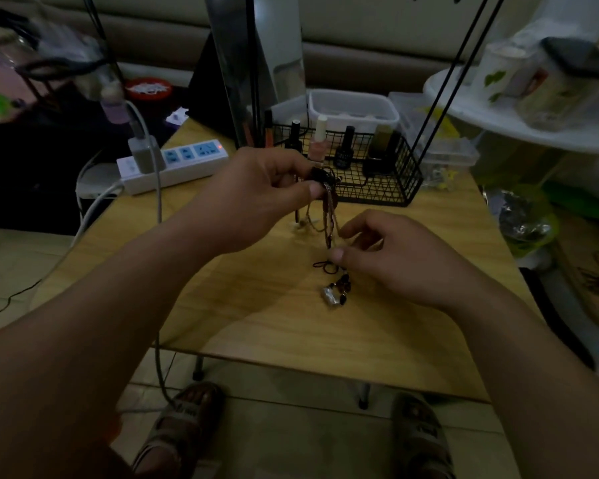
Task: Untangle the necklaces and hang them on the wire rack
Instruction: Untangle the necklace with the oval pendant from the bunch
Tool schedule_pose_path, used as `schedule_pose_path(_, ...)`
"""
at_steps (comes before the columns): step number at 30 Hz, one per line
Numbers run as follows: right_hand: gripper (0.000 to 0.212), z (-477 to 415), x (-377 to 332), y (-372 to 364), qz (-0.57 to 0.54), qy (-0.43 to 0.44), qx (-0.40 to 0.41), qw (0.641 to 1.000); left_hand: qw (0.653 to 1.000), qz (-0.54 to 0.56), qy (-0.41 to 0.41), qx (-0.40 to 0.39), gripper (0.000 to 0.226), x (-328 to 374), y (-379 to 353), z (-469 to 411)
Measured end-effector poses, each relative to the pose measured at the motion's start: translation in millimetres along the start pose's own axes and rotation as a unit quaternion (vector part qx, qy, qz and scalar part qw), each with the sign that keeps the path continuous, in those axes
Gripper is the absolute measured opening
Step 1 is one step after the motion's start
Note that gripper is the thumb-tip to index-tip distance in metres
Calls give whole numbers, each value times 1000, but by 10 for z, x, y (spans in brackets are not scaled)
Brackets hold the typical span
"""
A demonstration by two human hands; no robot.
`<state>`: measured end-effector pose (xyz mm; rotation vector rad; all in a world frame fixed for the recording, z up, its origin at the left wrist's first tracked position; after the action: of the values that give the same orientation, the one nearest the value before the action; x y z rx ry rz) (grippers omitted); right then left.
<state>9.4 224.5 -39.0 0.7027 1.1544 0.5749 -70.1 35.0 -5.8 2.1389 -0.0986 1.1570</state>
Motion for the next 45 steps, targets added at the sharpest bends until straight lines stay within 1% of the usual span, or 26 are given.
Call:
schedule_pose_path(2, 44, -19, -12, -29, -5, 5, -4, 1000, 1000, -5, -10, 21, 7, 14, 6, -3)
schedule_pose_path(5, 45, -63, -32, -33, 2, 4, 31, 1000, 999, -14, -16, 49, 7, 18, 9, -13)
schedule_pose_path(6, 43, -73, -39, -29, 12, 3, 40, 999, 998, -21, -15, 60, 8, 9, 14, -18)
schedule_pose_path(8, 32, -86, -41, -26, 32, 8, 41, 999, 995, -35, -13, 90, 12, -25, 37, -29)
schedule_pose_path(9, 25, -88, -31, -26, 29, 13, 34, 999, 994, -40, -10, 104, 12, -50, 55, -32)
schedule_pose_path(10, 23, -81, -19, -23, 15, 17, 23, 999, 992, -44, -6, 117, 10, -75, 71, -32)
schedule_pose_path(13, 33, -40, 20, -26, -35, 33, -4, 999, 989, -57, 11, 135, 9, -134, 104, -28)
schedule_pose_path(15, 33, 12, -5, -29, -71, 52, -14, 996, 990, -63, 13, 128, 9, -148, 96, -25)
schedule_pose_path(17, 30, 65, -60, -36, -155, 65, -40, 985, 991, -68, 8, 118, 8, -139, 70, -30)
schedule_pose_path(18, 32, 84, -87, -44, -206, 67, -62, 974, 991, -69, 5, 112, 8, -126, 55, -35)
schedule_pose_path(19, 37, 98, -112, -54, -260, 63, -88, 959, 992, -66, 1, 105, 8, -109, 36, -37)
schedule_pose_path(21, 36, 121, -190, -82, -364, 52, -129, 921, 994, -58, -6, 91, 7, -83, -6, -38)
schedule_pose_path(23, 33, 108, -225, -112, -429, 9, -139, 893, 995, -60, -17, 81, 9, -64, -50, -30)
schedule_pose_path(24, 33, 93, -224, -127, -438, -16, -132, 889, 995, -63, -24, 74, 9, -57, -74, -23)
schedule_pose_path(25, 34, 73, -212, -137, -433, -35, -122, 893, 995, -65, -29, 68, 8, -52, -97, -17)
schedule_pose_path(27, 38, 29, -169, -134, -393, -51, -100, 912, 995, -70, -33, 58, 8, -59, -132, -15)
schedule_pose_path(29, 36, 11, -149, -105, -352, -41, -82, 932, 995, -72, -32, 54, 9, -67, -139, -17)
schedule_pose_path(31, 35, 9, -157, -64, -342, -13, -63, 938, 995, -79, -25, 49, 10, -85, -139, -18)
schedule_pose_path(33, 36, 16, -176, -7, -373, 12, -46, 927, 996, -81, 2, 37, 9, -118, -164, -20)
schedule_pose_path(35, 37, 28, -165, 65, -433, 25, -32, 900, 998, -58, 32, 22, 5, -152, -205, -25)
schedule_pose_path(37, 39, 36, -142, 132, -475, 33, -20, 879, 998, -42, 52, 4, 6, -178, -236, -23)
schedule_pose_path(40, 41, 25, -98, 156, -496, 32, -13, 868, 997, -36, 55, -34, 5, -182, -272, -9)
schedule_pose_path(42, 39, 10, -72, 156, -497, 30, -6, 867, 996, -26, 56, -57, 12, -171, -290, 4)
schedule_pose_path(45, 34, 3, -44, 196, -435, 33, 31, 899, 994, -21, 64, -85, 34, -154, -300, 24)
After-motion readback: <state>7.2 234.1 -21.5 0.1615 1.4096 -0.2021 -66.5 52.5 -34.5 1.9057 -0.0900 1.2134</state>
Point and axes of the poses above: each hand's wrist, its own z-axis away from the middle knuckle, its own y-axis out of the back of the hand, x = y × z, the point moved 4 cm from there along -z, towards the middle knuckle, and after that the axes turned 8 degrees about -y, right-handed, at the moved point
